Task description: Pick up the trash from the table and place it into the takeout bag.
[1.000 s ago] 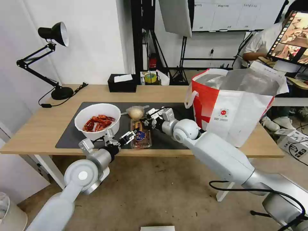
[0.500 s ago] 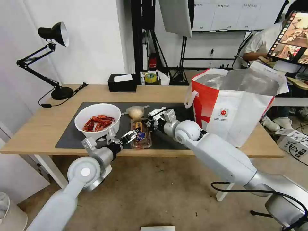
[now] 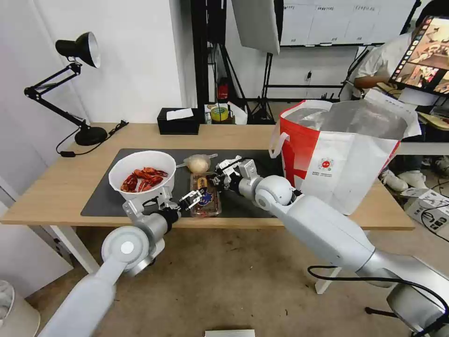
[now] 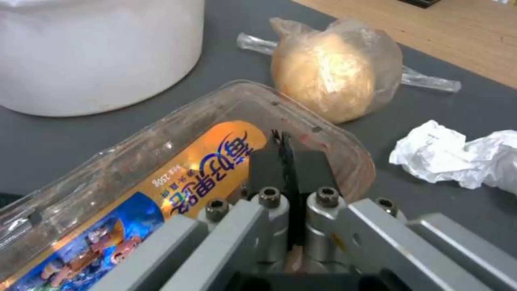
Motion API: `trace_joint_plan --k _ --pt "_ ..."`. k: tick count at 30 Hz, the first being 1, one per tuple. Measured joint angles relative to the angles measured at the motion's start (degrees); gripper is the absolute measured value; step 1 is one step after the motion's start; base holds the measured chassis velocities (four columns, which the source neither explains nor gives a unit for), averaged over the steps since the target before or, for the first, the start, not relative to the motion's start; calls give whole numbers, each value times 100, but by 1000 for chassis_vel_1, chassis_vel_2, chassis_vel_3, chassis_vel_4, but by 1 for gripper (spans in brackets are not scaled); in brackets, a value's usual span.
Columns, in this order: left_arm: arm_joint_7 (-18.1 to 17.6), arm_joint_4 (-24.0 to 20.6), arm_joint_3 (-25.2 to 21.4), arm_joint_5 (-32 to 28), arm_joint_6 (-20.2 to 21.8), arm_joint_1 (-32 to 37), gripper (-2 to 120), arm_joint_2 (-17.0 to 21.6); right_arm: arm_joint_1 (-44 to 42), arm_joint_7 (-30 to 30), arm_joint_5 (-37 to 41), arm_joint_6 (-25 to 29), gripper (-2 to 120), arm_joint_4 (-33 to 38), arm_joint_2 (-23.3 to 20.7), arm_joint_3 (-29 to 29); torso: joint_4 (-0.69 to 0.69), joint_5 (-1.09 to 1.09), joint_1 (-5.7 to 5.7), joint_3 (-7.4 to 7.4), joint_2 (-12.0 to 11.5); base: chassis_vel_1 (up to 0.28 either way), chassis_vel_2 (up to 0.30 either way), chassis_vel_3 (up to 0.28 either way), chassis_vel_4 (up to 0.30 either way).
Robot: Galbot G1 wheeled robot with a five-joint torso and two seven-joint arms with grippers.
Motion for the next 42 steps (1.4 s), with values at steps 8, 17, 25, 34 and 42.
trace_joint_plan --k 8,17,25,34,42 --pt "-84 61 70 3 16 -90 100 -2 -34 3 0 -1 0 17 -1 11 0 0 0 0 0 0 0 0 0" --pt "-165 159 162 -145 83 -221 100 -15 -55 4 -2 -2 0 23 -8 55 0 0 0 0 0 0 0 0 0" --pt "-218 197 223 -188 97 -298 100 -20 -88 4 -7 -2 0 34 -8 89 0 0 0 0 0 0 0 0 0" --pt "-227 224 259 -192 98 -320 95 -20 -101 4 -12 -2 0 47 -5 95 0 0 0 0 0 0 0 0 0" --pt "-234 237 278 -190 94 -335 77 -1 -95 4 -13 -2 0 44 2 98 0 0 0 0 1 0 0 0 0"
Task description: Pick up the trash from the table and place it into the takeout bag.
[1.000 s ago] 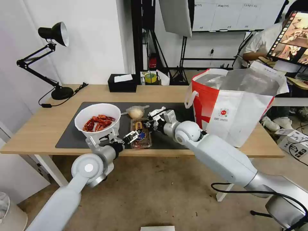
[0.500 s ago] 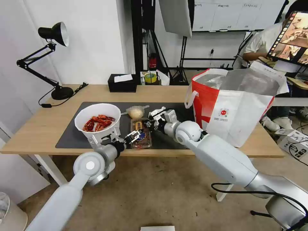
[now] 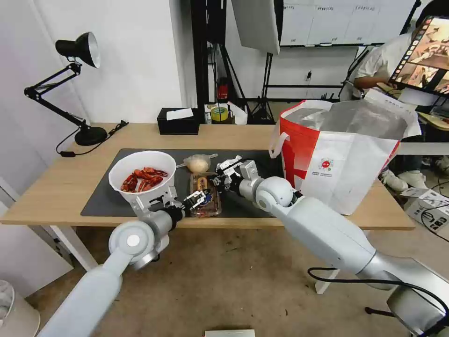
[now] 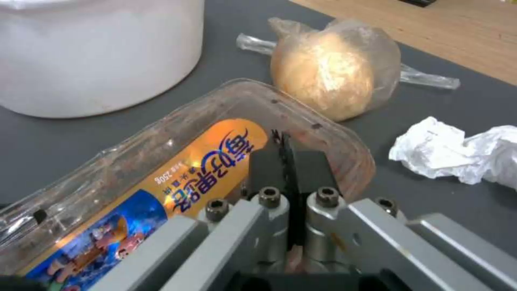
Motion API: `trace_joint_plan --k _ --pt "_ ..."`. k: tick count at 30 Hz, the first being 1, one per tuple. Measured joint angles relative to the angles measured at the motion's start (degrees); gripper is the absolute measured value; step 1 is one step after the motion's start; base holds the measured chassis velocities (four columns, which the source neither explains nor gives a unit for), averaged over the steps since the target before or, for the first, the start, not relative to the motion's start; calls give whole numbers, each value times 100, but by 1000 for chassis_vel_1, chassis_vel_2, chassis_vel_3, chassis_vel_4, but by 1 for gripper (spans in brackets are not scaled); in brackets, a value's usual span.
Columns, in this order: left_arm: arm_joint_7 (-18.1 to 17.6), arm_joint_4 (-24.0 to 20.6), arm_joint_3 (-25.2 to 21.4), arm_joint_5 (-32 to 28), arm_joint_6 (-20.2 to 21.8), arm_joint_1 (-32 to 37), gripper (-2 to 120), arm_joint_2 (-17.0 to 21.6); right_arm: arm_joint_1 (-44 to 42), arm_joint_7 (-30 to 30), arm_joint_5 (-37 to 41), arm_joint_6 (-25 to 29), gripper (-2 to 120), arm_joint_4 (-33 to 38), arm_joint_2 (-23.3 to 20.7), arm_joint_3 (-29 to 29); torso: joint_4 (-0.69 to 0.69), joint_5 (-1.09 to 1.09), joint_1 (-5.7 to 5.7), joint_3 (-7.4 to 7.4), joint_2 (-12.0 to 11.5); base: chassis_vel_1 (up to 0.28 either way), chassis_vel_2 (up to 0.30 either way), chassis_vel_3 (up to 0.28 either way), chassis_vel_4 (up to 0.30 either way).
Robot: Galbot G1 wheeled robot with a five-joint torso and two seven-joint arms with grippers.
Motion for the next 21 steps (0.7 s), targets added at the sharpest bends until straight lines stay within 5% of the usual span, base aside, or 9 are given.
trace_joint_plan --k 21 --pt "10 17 81 43 -30 -10 1 26 -1 2 7 -1 0 33 -46 10 0 0 0 0 0 0 0 0 0"
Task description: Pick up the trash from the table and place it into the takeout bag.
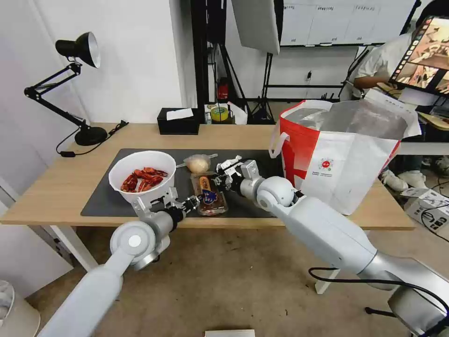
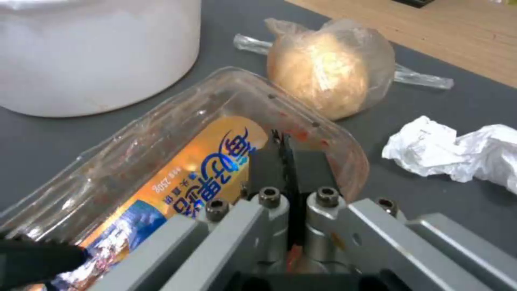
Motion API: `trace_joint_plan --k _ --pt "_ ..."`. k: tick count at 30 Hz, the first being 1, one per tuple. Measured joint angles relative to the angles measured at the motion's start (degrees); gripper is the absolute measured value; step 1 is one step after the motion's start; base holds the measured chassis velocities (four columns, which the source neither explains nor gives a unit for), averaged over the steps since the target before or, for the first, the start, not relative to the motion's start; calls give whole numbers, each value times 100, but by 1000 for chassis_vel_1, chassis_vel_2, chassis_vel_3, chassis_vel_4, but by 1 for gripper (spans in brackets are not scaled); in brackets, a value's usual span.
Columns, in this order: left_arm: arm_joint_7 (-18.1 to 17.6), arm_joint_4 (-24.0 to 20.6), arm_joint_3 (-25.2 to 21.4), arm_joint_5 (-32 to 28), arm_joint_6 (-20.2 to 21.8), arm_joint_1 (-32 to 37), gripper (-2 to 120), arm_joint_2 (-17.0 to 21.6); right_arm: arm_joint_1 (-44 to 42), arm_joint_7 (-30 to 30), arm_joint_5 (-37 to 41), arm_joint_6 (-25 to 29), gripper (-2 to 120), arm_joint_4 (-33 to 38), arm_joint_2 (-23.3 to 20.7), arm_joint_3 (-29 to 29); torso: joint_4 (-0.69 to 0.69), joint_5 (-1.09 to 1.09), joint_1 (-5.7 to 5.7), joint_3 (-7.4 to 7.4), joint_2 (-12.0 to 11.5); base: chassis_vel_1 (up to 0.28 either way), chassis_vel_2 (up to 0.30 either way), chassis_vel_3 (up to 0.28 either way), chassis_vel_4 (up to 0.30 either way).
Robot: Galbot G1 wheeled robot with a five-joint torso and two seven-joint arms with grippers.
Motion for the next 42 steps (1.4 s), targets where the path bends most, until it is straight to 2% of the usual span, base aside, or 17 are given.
trace_joint_plan --k 13,21,25,28,29,31,32,35,36,39,42 --pt "8 -26 -15 6 -14 45 0 33 -76 45 168 5 0 421 -220 376 0 0 0 0 0 0 0 0 0" --pt "11 -109 -89 -28 -16 46 0 22 -409 263 402 95 0 1198 -754 925 0 0 0 0 0 0 0 0 0" --pt "10 -199 -173 -97 -16 28 0 71 -816 489 544 177 0 1701 -999 1273 0 0 0 0 0 0 0 0 0" --pt "7 -339 -259 -189 -16 -2 0 187 -1538 923 793 175 0 2429 -1224 1821 1 1 0 0 0 0 0 0 0" --pt "7 -339 -259 -189 -16 -2 0 187 -1538 923 793 175 0 2429 -1224 1821 1 1 0 0 0 0 0 0 0" --pt "-10 -425 -299 -285 -17 -56 0 320 -2199 1074 814 242 0 2870 -1372 2245 -1 1 0 -1 1 0 0 0 0" --pt "-10 -425 -299 -285 -17 -56 0 320 -2199 1074 814 242 0 2870 -1372 2245 -1 1 0 -1 1 0 0 0 0" --pt "-17 -539 -372 -464 -24 -156 0 508 -3072 1199 770 502 0 3429 -1535 2814 -1 1 0 -1 1 0 0 0 0" --pt "-17 -539 -372 -464 -24 -156 0 508 -3072 1199 770 502 0 3429 -1535 2814 -1 1 0 -1 1 0 0 0 0" --pt "-46 -617 -377 -616 -60 -314 0 594 -3843 1254 538 747 0 3877 -1603 3270 0 0 0 -1 1 0 0 0 0" --pt "-74 -639 -349 -660 -104 -387 0 608 -4106 1254 420 839 0 3982 -1611 3399 1 0 -1 -1 1 0 0 0 0"
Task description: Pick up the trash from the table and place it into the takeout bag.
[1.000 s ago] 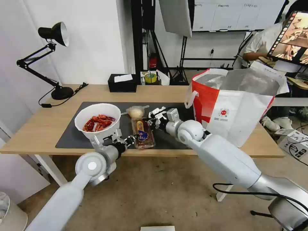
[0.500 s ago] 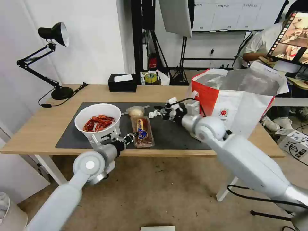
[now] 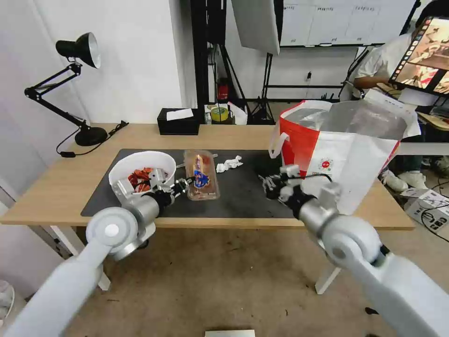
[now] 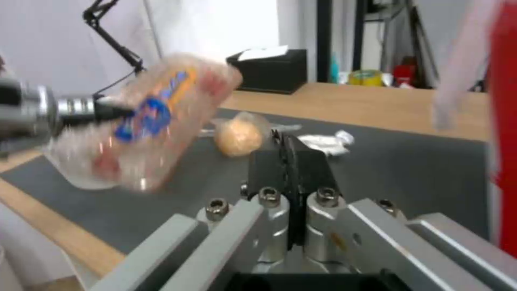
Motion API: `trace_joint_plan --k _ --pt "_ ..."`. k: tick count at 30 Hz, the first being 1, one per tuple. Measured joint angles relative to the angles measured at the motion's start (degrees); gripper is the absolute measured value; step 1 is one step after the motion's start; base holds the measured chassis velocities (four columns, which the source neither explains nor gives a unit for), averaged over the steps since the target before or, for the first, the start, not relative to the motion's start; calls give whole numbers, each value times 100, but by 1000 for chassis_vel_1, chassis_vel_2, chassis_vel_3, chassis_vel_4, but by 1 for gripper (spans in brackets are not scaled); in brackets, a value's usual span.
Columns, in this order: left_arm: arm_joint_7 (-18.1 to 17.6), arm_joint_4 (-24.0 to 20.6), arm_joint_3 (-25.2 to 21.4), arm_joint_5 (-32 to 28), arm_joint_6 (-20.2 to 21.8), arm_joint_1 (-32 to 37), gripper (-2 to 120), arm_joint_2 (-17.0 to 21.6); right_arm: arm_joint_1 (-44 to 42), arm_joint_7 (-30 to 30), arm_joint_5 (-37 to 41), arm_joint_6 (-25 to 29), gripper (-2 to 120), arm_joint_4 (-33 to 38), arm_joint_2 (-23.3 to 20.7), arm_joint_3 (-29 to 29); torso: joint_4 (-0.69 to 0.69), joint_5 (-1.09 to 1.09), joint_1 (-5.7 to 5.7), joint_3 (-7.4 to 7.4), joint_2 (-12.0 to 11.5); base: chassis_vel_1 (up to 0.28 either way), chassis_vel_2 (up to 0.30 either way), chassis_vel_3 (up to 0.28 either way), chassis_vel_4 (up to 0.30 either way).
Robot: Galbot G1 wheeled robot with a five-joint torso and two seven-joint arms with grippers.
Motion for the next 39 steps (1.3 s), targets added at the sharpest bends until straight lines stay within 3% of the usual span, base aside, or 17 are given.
trace_joint_plan --k 2,9,20,22,27,30,37,39 --pt "-60 -42 97 -104 -55 -242 0 -8 -672 25 -225 247 0 241 -9 307 -2 1 0 0 0 0 0 0 0" --pt "-115 45 404 -250 -170 -1060 0 -141 -1346 225 -509 767 0 437 60 655 -1 0 1 1 0 0 0 0 0" --pt "-170 476 1300 -682 -375 -2691 0 -245 -1915 147 -1261 1352 0 346 402 684 1 1 1 1 -1 0 0 0 0" --pt "-203 669 1655 -728 -423 -3238 0 -472 -2004 133 -1425 1411 0 310 461 679 -1 0 1 2 -2 0 0 0 0" --pt "-235 939 2117 -752 -515 -3832 0 -830 -2124 127 -1544 1495 0 292 542 681 -2 1 1 2 -2 0 0 0 0" --pt "-236 1263 2625 -747 -619 -4362 0 -1272 -2284 136 -1708 1708 0 285 637 724 -1 0 1 2 -2 0 0 0 0" --pt "-211 1696 3059 -607 -677 -4772 0 -1753 -2604 145 -2031 2046 0 284 805 813 -2 2 1 2 -2 0 0 0 0" --pt "-207 1916 3182 -500 -691 -4882 0 -2050 -2846 135 -2316 2232 0 289 954 848 -1 1 1 2 -2 0 0 0 0"
